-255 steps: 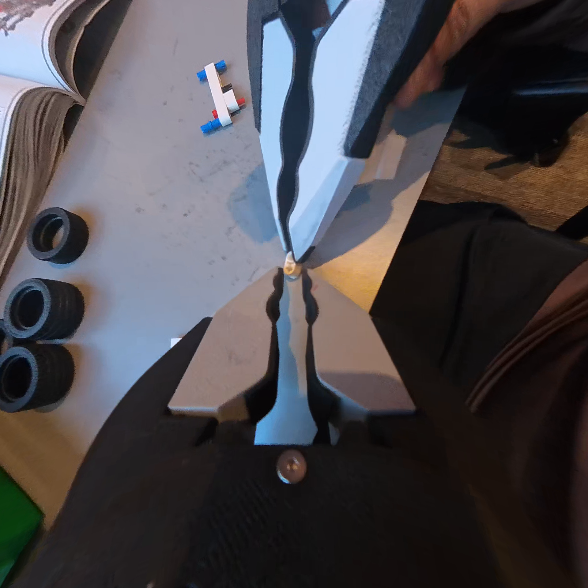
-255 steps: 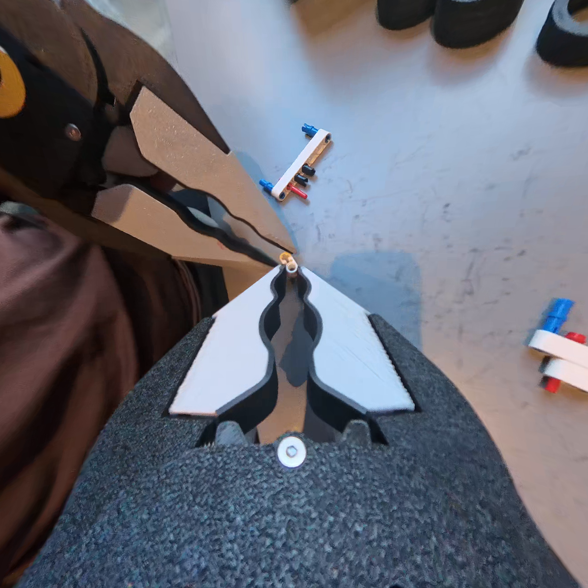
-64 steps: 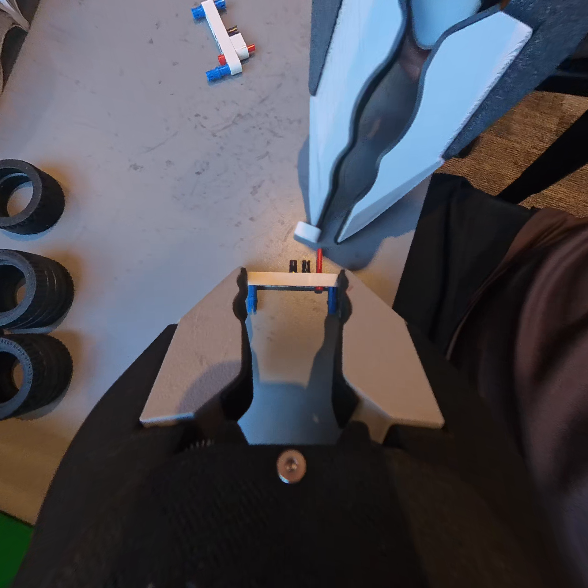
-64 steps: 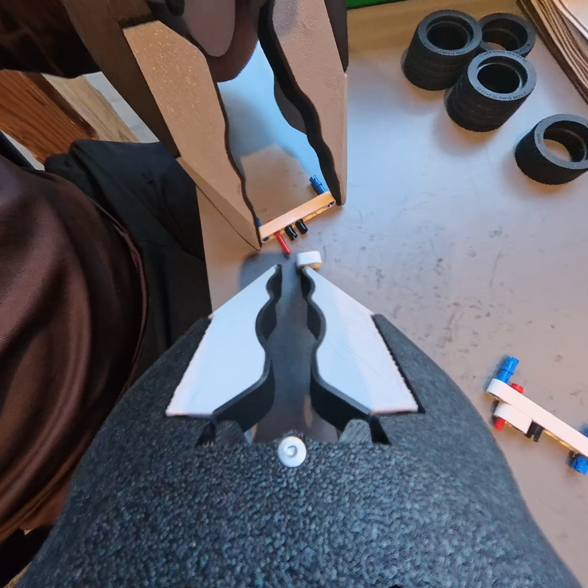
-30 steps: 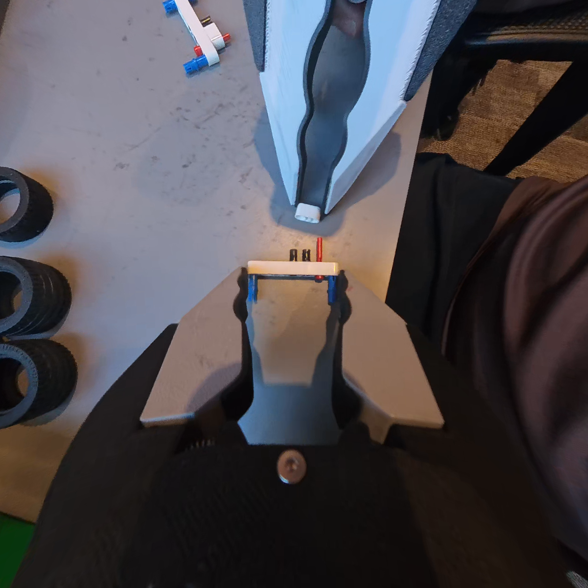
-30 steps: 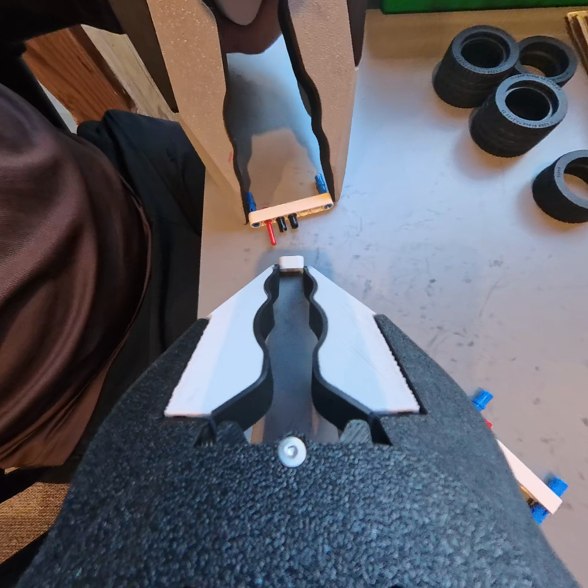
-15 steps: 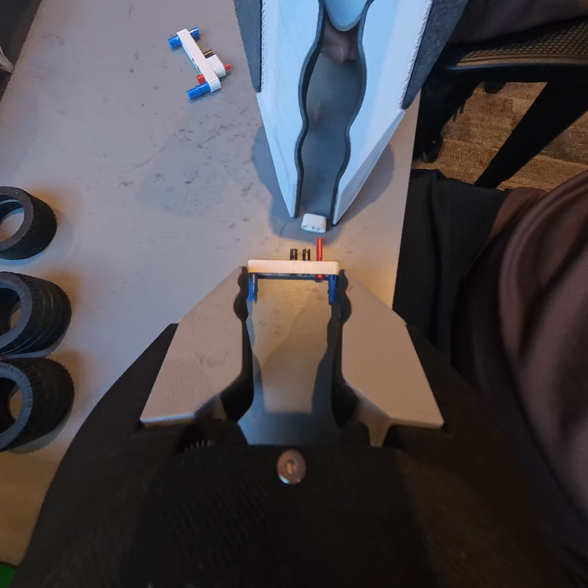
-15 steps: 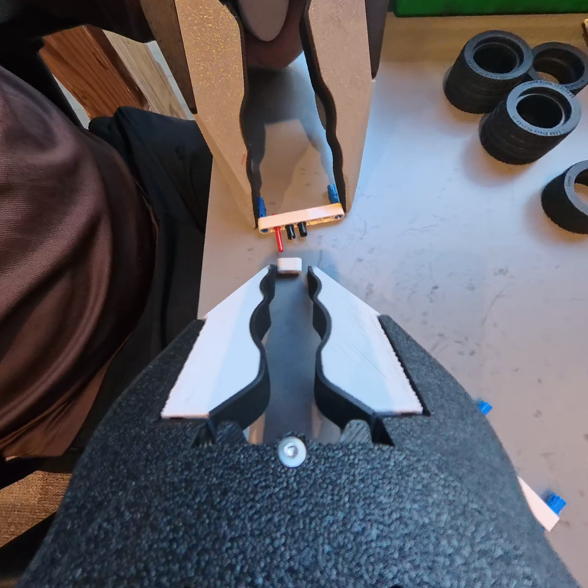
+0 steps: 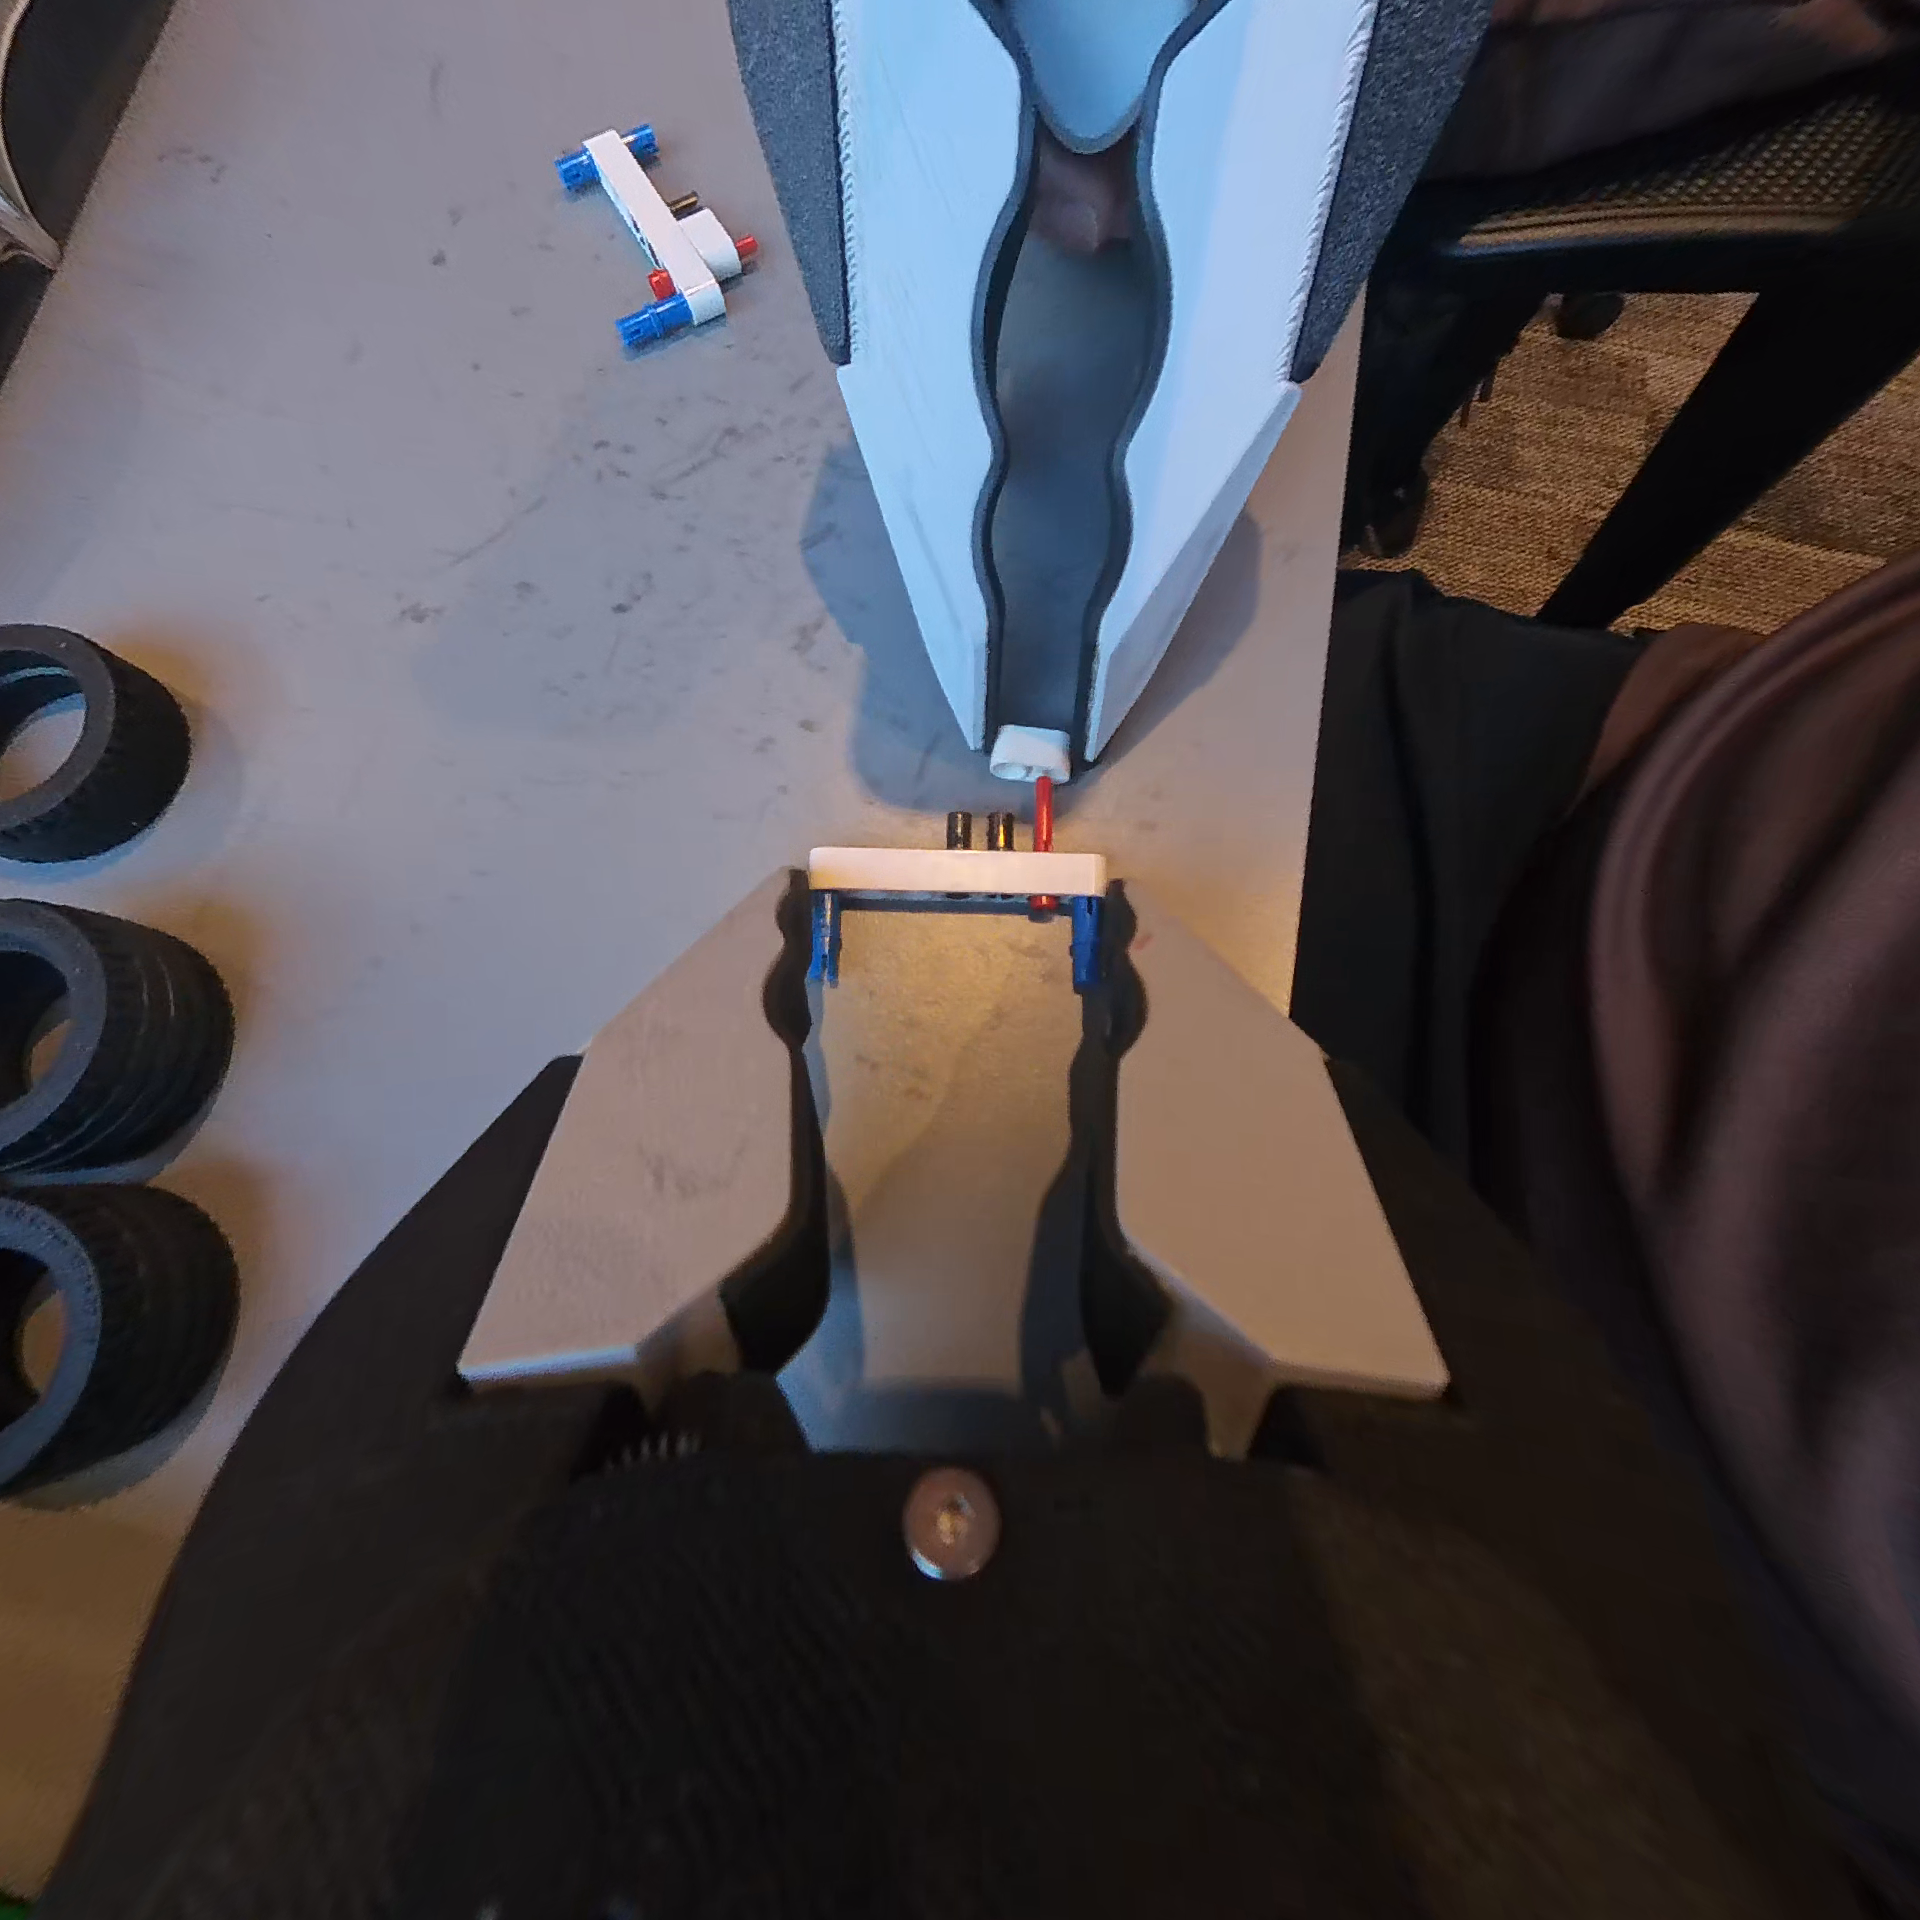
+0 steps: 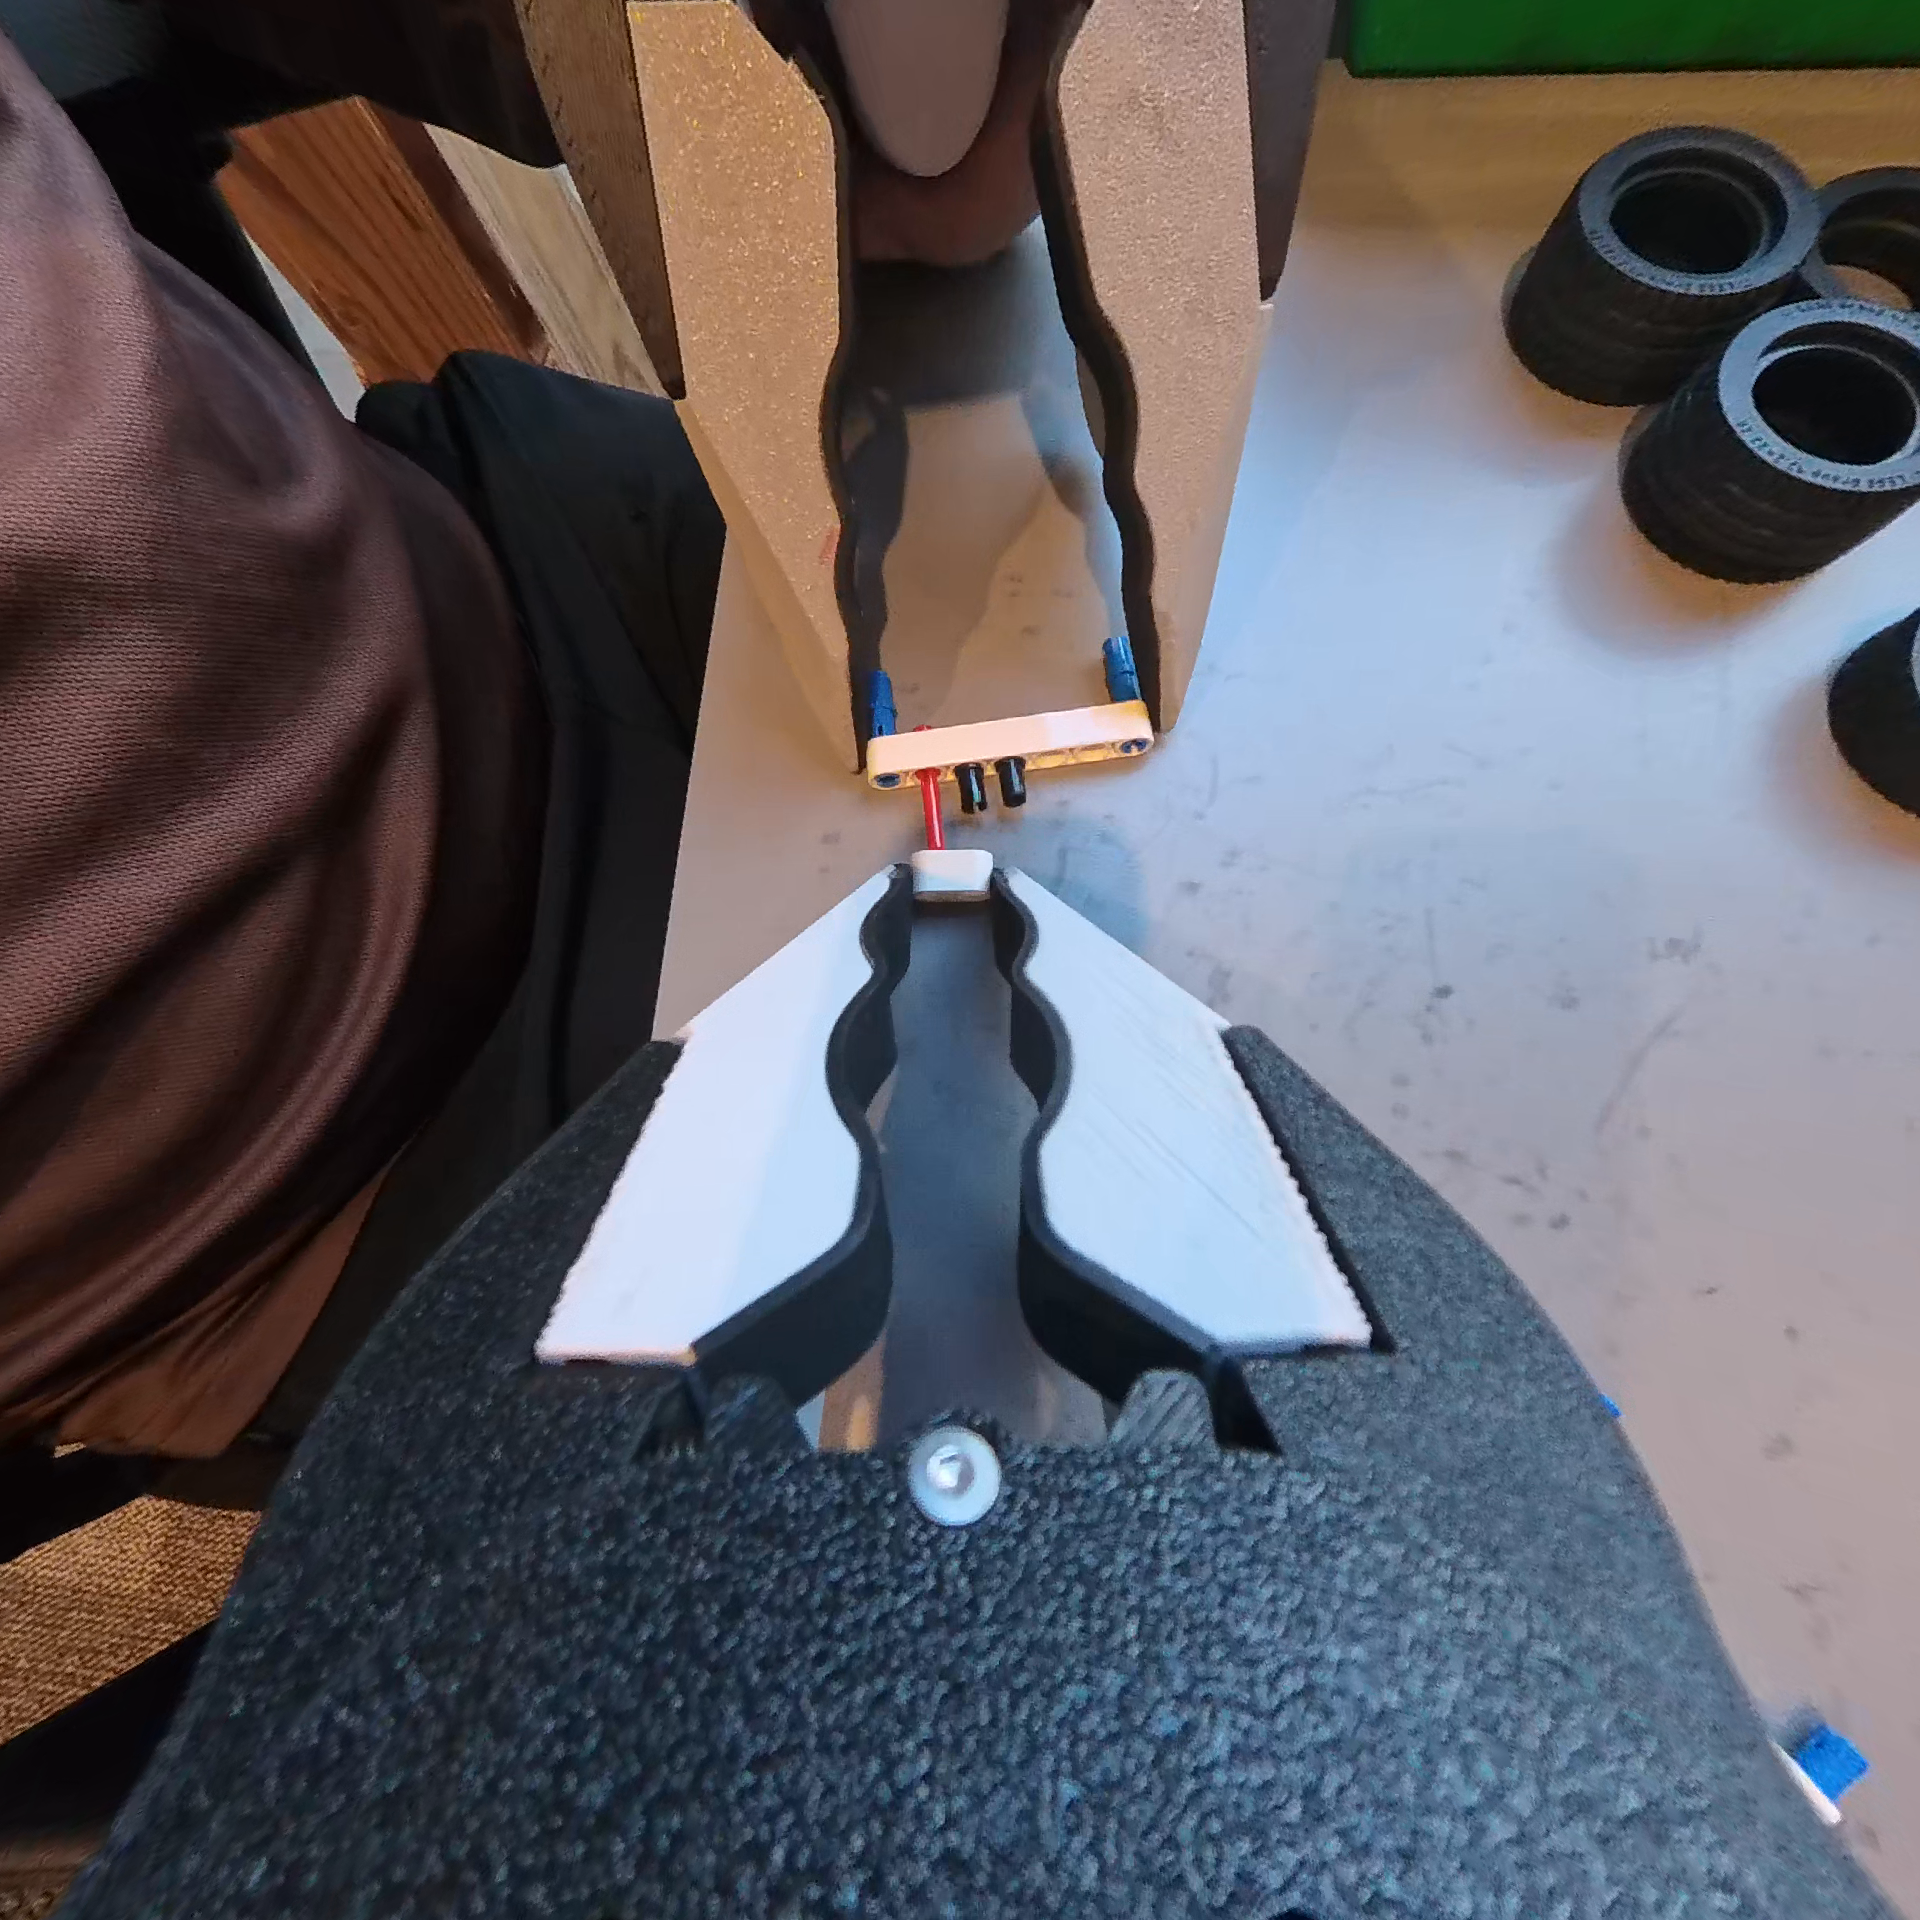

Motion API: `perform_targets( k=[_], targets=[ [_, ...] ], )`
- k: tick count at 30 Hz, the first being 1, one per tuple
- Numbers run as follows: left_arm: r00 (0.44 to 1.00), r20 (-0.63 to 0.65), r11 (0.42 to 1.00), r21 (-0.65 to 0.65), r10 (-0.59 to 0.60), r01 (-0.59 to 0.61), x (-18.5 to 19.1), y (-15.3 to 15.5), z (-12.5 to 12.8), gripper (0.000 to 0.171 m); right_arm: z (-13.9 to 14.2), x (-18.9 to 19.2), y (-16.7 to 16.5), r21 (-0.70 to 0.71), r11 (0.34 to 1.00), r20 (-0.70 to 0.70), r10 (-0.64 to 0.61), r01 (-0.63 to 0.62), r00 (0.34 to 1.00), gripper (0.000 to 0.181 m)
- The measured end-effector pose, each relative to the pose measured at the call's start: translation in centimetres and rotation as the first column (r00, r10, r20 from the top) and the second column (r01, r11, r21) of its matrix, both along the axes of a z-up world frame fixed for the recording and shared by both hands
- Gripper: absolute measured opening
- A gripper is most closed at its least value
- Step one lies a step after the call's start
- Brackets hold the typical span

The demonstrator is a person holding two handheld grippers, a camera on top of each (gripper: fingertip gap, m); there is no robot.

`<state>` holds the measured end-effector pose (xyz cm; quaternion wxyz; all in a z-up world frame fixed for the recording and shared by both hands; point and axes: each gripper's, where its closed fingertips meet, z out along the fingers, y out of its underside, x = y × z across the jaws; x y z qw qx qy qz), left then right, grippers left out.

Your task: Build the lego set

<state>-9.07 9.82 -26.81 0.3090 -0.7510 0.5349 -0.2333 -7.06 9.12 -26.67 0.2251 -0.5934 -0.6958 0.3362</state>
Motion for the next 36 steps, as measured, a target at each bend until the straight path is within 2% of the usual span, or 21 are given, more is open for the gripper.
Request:
perform_targets(
  k=[14,25,36],
  targets=[
    [1.0,-0.026,1.0,-0.005,-0.002,0.002,0.05,0.01,-0.02,0.053,0.02,-0.21,0.1,0.032,0.999,-0.006,0.007,-0.006,1.0,0.015],
    [0.999,-0.032,1.0,-0.008,-0.01,0.01,0.25,-0.16,-0.03,0.053,0.07,-0.52,-0.25,0.14,0.988,-0.012,0.063,-0.061,0.998,0.015],
    [0.999,-0.036,1.0,-0.007,-0.007,0.007,0.35,-0.21,-0.05,0.053,0.0,-0.6,-0.23,0.047,0.998,0.001,0.037,-0.037,0.999,0.015]
  ],
)
